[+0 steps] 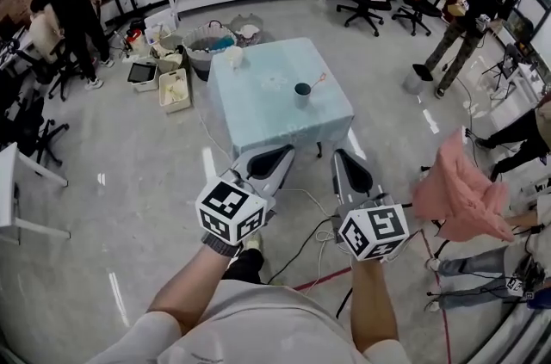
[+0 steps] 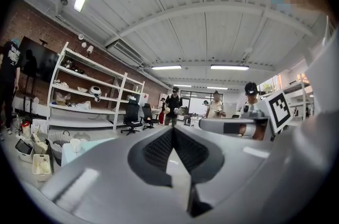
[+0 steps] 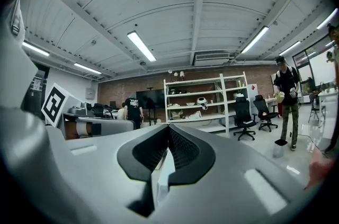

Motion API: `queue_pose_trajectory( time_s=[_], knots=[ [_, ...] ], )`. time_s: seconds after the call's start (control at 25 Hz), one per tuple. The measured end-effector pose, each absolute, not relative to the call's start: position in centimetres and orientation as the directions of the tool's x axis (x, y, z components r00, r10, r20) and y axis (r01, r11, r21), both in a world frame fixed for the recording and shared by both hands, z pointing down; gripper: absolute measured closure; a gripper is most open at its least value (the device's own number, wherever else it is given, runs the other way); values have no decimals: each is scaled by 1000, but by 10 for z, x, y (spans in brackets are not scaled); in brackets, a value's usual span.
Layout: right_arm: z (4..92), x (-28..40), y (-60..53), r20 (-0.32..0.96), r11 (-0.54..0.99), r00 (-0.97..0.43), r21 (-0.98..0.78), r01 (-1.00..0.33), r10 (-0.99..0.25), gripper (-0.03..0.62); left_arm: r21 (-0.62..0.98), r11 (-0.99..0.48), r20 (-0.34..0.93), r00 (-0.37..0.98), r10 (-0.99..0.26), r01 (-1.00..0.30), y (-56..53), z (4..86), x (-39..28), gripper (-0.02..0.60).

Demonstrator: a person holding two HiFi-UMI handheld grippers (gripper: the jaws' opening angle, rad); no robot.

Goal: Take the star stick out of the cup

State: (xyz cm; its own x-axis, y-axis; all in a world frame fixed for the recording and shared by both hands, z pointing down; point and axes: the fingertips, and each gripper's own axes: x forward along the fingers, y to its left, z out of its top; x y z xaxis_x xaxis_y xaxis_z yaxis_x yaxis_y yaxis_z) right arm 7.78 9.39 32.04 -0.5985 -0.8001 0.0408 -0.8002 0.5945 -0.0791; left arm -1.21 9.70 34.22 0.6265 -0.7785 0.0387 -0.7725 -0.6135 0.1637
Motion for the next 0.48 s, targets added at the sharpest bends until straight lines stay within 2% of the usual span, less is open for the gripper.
queue_pose_trajectory(
  time_s=[0.48],
  knots=[
    [349, 26, -34, 97, 540, -547, -87, -837, -831, 582, 145, -663, 62, 676, -735, -734, -35, 366, -55, 575]
  ],
)
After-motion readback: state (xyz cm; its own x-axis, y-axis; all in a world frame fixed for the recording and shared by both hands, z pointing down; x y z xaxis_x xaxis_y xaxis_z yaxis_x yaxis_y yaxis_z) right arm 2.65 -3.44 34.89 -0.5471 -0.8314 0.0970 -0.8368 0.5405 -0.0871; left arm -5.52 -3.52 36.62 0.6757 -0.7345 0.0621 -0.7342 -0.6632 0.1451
